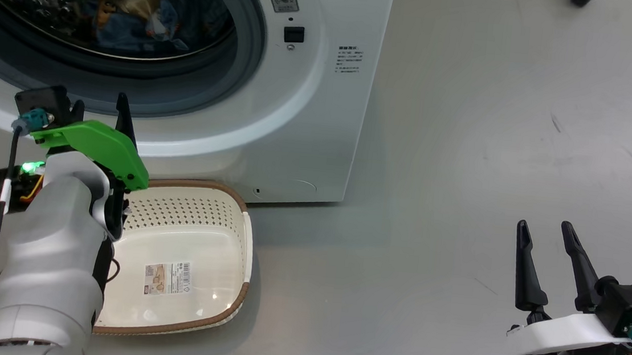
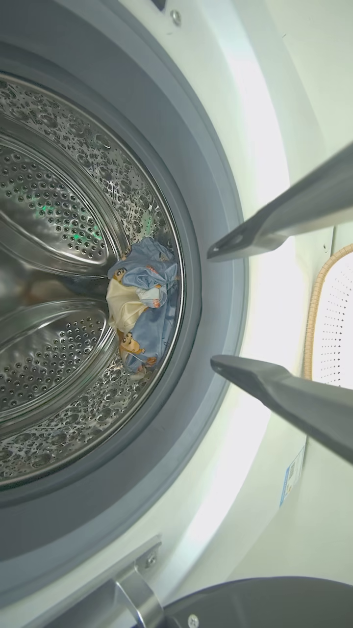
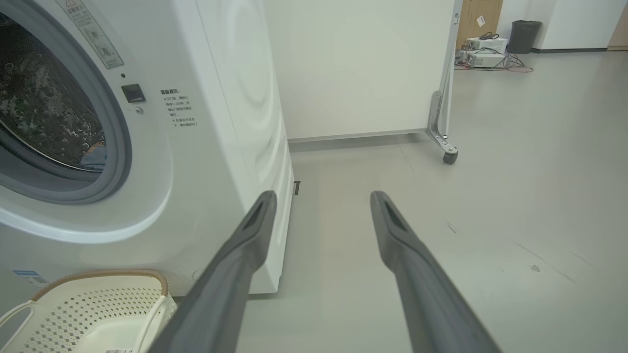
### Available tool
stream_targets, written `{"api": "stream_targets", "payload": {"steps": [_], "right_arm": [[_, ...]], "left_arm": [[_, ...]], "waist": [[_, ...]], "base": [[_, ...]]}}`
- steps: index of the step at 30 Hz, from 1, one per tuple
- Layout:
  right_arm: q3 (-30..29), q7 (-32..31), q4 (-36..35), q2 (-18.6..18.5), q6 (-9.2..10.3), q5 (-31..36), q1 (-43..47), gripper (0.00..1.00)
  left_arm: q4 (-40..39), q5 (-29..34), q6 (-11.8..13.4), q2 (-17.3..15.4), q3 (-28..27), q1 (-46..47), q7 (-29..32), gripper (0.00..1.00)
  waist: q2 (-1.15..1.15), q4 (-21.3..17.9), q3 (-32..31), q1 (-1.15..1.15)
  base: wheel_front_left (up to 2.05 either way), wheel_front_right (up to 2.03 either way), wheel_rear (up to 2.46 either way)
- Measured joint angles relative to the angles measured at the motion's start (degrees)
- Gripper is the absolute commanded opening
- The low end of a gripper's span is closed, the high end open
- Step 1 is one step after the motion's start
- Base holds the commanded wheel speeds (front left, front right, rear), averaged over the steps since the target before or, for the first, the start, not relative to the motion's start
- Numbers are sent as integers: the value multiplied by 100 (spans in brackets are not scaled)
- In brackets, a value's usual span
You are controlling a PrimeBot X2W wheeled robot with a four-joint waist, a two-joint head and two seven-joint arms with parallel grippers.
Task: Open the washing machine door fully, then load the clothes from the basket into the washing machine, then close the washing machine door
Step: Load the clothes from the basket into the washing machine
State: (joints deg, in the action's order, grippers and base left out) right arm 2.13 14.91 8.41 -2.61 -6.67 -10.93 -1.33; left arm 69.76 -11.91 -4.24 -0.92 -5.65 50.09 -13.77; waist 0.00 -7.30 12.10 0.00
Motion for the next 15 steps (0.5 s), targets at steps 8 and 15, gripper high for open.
{"api": "stream_targets", "payload": {"steps": [8,15], "right_arm": [[-53,0,-22,-59,-32,48,178,100],[-26,0,-41,-52,-32,91,260,100]], "left_arm": [[-204,-98,-166,1,69,-534,-48,100],[-664,-197,-232,-2,181,-976,-51,100]], "waist": [[0,399,-337,0],[0,635,-527,0]], "base": [[0,0,0],[0,0,0]]}}
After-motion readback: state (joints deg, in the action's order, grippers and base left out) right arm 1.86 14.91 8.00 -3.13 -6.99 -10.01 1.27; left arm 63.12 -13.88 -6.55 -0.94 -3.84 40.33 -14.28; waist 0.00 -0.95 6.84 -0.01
